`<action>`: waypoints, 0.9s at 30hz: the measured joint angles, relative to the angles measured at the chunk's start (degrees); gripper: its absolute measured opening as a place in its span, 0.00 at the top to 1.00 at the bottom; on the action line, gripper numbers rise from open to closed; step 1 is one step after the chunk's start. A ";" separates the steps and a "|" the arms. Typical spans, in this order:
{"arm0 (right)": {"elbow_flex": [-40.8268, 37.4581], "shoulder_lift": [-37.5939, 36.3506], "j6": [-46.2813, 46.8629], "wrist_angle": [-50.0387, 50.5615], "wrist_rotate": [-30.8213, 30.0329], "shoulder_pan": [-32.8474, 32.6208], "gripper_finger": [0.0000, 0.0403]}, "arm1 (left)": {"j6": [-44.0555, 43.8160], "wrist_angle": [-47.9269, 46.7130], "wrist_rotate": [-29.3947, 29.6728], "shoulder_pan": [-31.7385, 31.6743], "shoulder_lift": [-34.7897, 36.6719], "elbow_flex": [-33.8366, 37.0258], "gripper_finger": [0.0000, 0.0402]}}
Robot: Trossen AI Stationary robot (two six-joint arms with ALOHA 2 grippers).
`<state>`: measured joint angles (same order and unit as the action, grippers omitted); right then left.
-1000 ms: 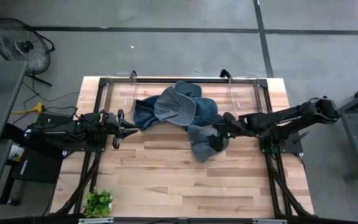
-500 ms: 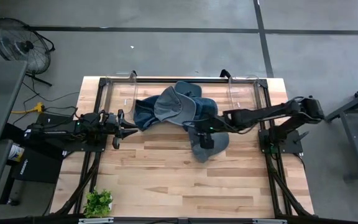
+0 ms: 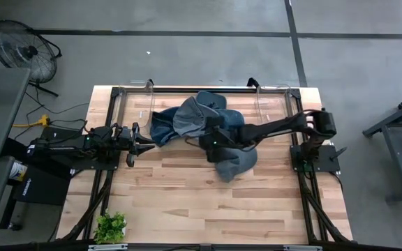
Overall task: Pick & Place hat
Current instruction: Put the top gray cap into the right transparent bin
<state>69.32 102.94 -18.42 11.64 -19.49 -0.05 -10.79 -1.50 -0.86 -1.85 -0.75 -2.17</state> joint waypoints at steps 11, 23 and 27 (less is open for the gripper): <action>-0.02 5.39 -7.22 -8.96 -3.28 0.11 0.26 | -0.01 -0.01 0.00 0.00 0.00 -0.01 0.78; -0.04 8.46 -8.02 -12.42 -4.29 3.47 0.26 | -0.01 -0.01 0.00 0.00 0.00 -0.01 0.78; -0.04 8.46 -6.66 -12.37 -4.56 3.80 0.26 | 0.00 0.00 0.00 0.00 0.00 0.00 0.78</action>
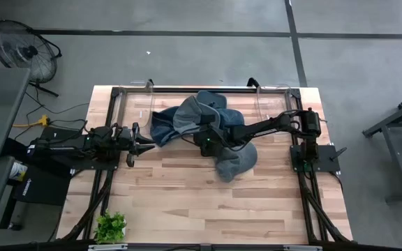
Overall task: Pick & Place hat
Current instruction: Put the top gray cap into the right transparent bin
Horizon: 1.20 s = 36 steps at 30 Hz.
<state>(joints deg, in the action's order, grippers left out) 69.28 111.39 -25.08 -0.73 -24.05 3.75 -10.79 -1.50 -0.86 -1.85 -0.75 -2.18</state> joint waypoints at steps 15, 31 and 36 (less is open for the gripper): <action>0.00 0.00 9.44 0.61 0.26 0.00 0.45 | -0.01 0.00 0.00 0.00 0.00 -0.01 0.78; 0.02 -1.34 11.01 0.64 -0.61 -0.84 0.96 | -0.01 -0.01 0.00 0.00 -0.01 0.00 0.78; 0.02 -3.00 9.62 1.00 -2.88 -1.73 0.95 | 0.00 0.00 0.00 0.00 0.00 -0.02 0.78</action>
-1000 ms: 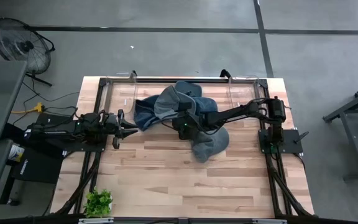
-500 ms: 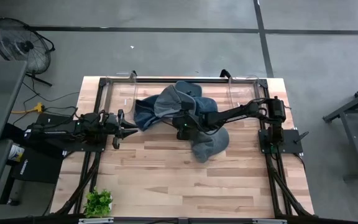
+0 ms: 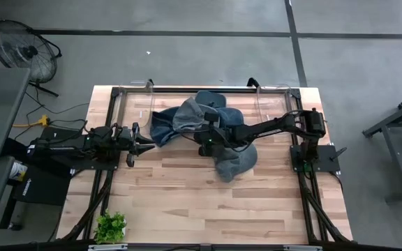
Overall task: Pick & Place hat
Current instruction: Put the top gray cap into the right transparent bin
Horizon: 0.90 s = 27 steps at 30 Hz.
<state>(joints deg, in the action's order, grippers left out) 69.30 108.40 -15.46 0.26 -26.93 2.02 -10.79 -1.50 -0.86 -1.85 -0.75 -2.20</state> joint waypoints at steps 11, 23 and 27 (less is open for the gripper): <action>0.00 -6.97 -1.32 4.92 -8.76 -3.14 0.98 | 0.00 -0.02 0.00 0.00 0.00 0.02 0.78; -0.01 -16.04 8.16 19.92 -19.31 -4.83 0.98 | -0.01 -0.01 0.00 0.00 0.00 0.02 0.78; -0.02 -19.92 17.28 27.87 -22.93 -4.80 0.98 | 0.00 -0.01 0.00 0.00 0.00 0.01 0.78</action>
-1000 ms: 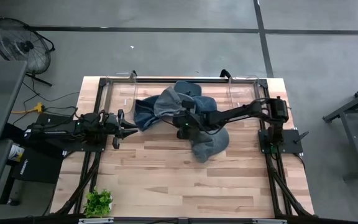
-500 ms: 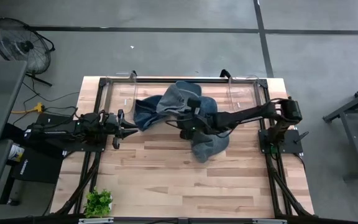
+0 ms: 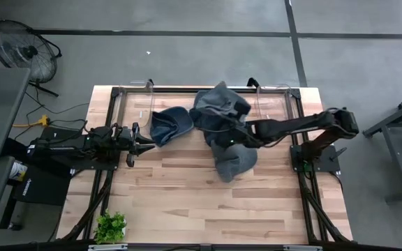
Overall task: Pick & Place hat
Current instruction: Put the top gray cap into the right transparent bin
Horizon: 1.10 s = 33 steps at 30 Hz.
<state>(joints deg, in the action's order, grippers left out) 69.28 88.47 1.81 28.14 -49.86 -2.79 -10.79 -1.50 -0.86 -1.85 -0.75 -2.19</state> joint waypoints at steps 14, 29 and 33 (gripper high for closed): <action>0.00 -11.33 31.15 28.26 -0.12 5.41 0.98 | -0.02 -0.01 0.00 0.00 0.00 0.01 0.78; 0.00 -16.21 38.20 43.30 -1.33 13.63 0.98 | -0.01 -0.02 0.00 0.00 0.00 0.02 0.78; 0.00 -17.09 35.56 43.25 -1.45 14.10 0.98 | 0.00 -0.02 0.00 0.00 0.00 0.02 0.78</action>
<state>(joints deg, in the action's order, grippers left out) 69.28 71.38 37.38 71.38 -51.31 11.31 -10.79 -1.52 -0.86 -1.85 -0.75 -2.17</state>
